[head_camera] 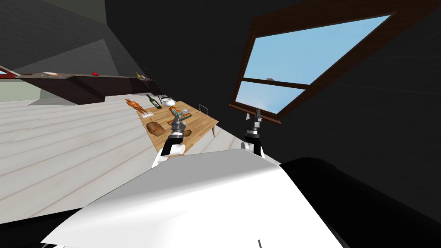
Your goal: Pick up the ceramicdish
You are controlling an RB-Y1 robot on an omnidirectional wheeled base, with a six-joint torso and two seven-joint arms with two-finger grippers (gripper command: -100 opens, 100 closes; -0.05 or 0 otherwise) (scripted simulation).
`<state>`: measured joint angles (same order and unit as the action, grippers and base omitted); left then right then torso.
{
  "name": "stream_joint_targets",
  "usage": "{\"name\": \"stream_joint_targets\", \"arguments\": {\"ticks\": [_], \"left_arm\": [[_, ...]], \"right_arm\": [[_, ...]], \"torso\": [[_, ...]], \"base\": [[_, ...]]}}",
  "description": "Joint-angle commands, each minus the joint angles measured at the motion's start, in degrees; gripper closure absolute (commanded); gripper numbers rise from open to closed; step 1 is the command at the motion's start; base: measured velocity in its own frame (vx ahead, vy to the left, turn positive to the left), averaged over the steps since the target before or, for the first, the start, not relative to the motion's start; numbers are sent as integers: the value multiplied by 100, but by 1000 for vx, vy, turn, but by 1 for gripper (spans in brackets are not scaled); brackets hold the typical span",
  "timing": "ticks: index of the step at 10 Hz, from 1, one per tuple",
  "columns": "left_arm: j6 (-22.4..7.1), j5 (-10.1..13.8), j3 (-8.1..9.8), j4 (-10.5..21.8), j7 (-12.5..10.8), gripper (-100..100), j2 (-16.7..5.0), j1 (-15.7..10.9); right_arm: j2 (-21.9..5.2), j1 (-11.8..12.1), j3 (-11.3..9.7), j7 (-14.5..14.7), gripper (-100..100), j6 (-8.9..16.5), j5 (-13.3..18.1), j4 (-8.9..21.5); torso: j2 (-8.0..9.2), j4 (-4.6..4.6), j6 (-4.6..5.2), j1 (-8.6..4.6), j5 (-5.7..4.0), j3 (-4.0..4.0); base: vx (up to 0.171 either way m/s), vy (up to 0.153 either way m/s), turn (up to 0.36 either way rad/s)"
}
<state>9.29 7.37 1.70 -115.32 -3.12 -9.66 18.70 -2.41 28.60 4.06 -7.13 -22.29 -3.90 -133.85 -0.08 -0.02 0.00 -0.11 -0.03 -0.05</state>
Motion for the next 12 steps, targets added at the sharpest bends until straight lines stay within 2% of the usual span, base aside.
{"name": "stream_joint_targets", "arguments": {"ticks": [1,2,3,4,5,6,7,8,9,10,11,12], "left_arm": [[-186,40,35,86,-40,-100,-18,-66],[-403,105,86,269,-94,-100,-26,-194],[-438,105,86,269,-94,-100,-26,-194],[-660,169,137,457,-146,-100,-33,-322],[-690,169,137,457,-146,-100,-33,-322],[-877,232,189,648,-195,-100,-41,-450],[-943,232,189,648,-195,-100,-41,-450],[-1143,292,240,842,-240,-100,-51,-575],[-1194,292,240,842,-240,-100,-51,-575],[-1374,351,290,1039,-281,-100,-63,-697],[-1442,351,290,1039,-281,-100,-63,-697],[-1625,407,338,1239,-318,-100,-78,-814]], "right_arm": [[0,0,0,0,0,0,0,0],[0,0,0,0,0,0,0,0],[0,0,0,0,0,0,0,0],[0,0,0,0,0,0,0,0],[0,0,0,0,0,0,0,0],[0,0,0,0,0,0,0,0],[0,0,0,0,0,0,0,0],[0,0,0,0,0,0,0,0],[0,0,0,0,0,0,0,0],[0,0,0,0,0,0,0,0],[0,0,0,0,0,0,0,0],[0,0,0,0,0,0,0,0]], "torso": [[0,0,0,0,0,0],[2,0,-1,2,0,1],[1,0,-1,0,0,1],[3,0,-2,2,0,1],[1,0,-1,3,1,0],[2,0,-2,5,1,1],[1,0,-1,6,1,0],[2,0,-2,6,1,1],[1,0,-1,7,1,0],[2,0,-2,7,1,1],[2,0,-1,7,1,1],[4,1,-2,8,1,2]], "base": [[16,-22,-21],[17,-31,-41],[13,-22,-18],[20,-19,-30],[18,-15,-22],[18,-14,-44],[17,-11,-19],[18,-10,-28],[16,-9,-20],[16,-11,-38],[12,-7,-16],[12,-4,-35]]}}
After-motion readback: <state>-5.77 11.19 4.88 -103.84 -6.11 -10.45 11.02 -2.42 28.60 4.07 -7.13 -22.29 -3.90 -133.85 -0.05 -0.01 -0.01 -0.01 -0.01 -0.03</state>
